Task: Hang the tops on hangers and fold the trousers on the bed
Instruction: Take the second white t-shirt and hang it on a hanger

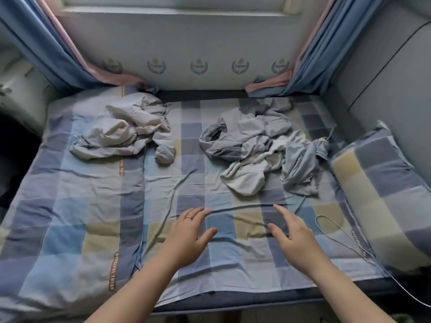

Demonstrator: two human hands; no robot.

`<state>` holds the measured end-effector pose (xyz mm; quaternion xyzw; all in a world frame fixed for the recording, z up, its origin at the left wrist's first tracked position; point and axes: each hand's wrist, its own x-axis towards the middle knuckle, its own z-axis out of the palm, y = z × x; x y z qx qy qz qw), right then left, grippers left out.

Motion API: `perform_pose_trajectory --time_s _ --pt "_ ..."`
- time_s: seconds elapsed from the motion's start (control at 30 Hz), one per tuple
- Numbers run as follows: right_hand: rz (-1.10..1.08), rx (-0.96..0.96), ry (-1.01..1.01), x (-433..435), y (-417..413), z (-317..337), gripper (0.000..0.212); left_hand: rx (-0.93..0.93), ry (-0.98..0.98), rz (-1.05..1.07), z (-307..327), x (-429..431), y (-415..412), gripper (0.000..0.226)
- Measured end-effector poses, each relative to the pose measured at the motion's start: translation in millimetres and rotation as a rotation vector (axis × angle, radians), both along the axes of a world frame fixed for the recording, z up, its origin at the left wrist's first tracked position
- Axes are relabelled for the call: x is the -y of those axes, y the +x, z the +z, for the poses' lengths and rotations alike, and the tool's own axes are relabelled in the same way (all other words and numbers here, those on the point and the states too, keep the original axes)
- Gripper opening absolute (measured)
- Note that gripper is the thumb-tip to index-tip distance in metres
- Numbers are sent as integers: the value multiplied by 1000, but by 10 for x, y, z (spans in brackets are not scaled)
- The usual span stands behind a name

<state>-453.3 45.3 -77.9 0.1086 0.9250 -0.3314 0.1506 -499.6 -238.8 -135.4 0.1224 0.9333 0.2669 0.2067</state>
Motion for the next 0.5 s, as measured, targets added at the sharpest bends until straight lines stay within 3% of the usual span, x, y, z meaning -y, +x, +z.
perform_pose_trajectory --time_s 0.2,0.5 --pt "-7 131 27 22 -735 -1006 54 101 7 -10 -939 -45 -758 56" --pt "-94 189 134 -330 -1780 -3466 63 122 -99 -182 -3436 -487 -1623 59"
